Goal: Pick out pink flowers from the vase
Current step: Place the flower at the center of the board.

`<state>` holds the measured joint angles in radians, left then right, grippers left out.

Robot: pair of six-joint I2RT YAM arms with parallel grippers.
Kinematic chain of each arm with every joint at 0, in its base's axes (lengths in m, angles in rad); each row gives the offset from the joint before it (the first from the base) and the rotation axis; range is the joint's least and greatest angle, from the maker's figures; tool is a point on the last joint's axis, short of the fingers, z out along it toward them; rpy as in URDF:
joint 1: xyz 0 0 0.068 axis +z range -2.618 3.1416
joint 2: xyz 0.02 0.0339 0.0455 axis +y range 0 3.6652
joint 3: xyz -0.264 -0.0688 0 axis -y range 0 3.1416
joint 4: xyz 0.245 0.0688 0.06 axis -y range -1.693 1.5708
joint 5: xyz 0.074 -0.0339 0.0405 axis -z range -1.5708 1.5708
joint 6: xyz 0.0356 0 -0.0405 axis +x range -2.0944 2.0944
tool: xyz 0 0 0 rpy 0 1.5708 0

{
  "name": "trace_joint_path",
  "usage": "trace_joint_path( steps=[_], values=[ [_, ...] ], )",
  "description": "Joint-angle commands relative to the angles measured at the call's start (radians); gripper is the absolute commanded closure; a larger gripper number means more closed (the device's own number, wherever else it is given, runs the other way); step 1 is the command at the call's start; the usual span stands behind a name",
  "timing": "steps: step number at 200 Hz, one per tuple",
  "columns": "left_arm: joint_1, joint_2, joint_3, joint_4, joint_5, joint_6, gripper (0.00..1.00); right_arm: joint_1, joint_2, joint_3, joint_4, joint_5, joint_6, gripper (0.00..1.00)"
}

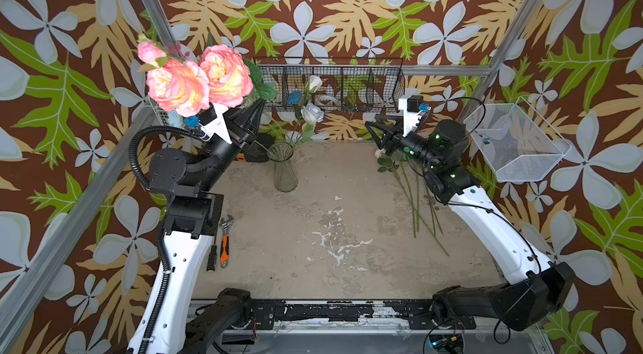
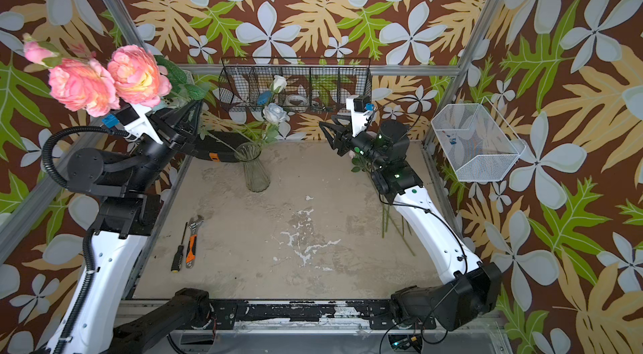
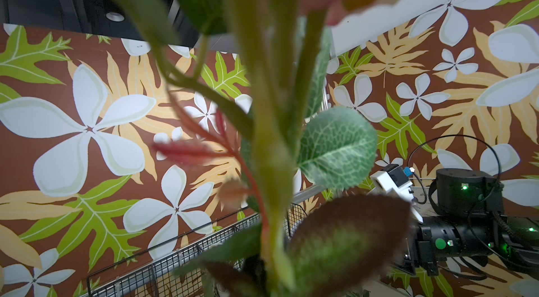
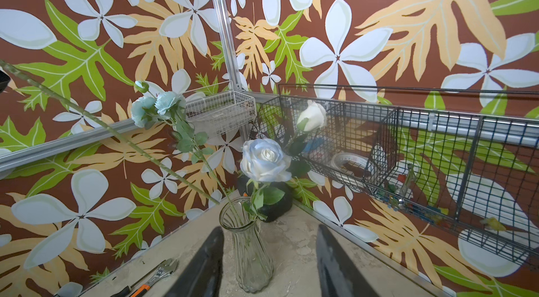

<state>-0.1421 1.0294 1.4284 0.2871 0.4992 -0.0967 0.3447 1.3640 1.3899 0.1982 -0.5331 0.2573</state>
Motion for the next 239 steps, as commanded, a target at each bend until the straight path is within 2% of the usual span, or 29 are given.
trace_joint_path(
  steps=[1, 27, 47, 59, 73, 96, 105, 118, 152, 187, 214, 239],
  values=[
    [-0.002, -0.01, 0.006, -0.11, 0.063, -0.044, 1.0, 0.001, -0.016, 0.006, 0.007, -0.08, 0.003, 0.49],
    [-0.001, -0.025, -0.129, -0.037, 0.243, -0.179, 1.0, 0.001, -0.068, -0.064, 0.052, -0.218, 0.012, 0.49],
    [-0.009, -0.044, -0.32, 0.162, 0.376, -0.342, 1.0, 0.005, -0.145, -0.203, 0.166, -0.32, 0.063, 0.48],
    [-0.029, -0.053, -0.43, 0.267, 0.41, -0.413, 1.0, 0.017, -0.189, -0.294, 0.225, -0.351, 0.105, 0.48],
    [-0.083, -0.063, -0.516, 0.282, 0.415, -0.389, 1.0, 0.07, -0.234, -0.379, 0.221, -0.323, 0.102, 0.47],
    [-0.189, -0.069, -0.611, 0.29, 0.398, -0.339, 1.0, 0.194, -0.323, -0.52, 0.184, -0.24, 0.012, 0.47],
    [-0.228, -0.067, -0.629, 0.282, 0.394, -0.315, 1.0, 0.233, -0.354, -0.572, 0.22, -0.214, 0.002, 0.46],
    [-0.274, -0.046, -0.651, 0.292, 0.373, -0.312, 1.0, 0.285, -0.374, -0.616, 0.259, -0.16, 0.0, 0.38],
    [-0.342, 0.017, -0.641, 0.305, 0.37, -0.303, 1.0, 0.358, -0.285, -0.561, 0.222, -0.122, -0.018, 0.38],
    [-0.37, 0.033, -0.622, 0.305, 0.337, -0.272, 1.0, 0.362, -0.187, -0.517, 0.211, -0.135, -0.034, 0.38],
    [-0.372, 0.046, -0.612, 0.306, 0.337, -0.267, 1.0, 0.364, -0.146, -0.493, 0.213, -0.146, -0.047, 0.42],
    [-0.374, 0.047, -0.611, 0.306, 0.333, -0.264, 1.0, 0.364, -0.139, -0.484, 0.216, -0.142, -0.059, 0.56]
  ],
)
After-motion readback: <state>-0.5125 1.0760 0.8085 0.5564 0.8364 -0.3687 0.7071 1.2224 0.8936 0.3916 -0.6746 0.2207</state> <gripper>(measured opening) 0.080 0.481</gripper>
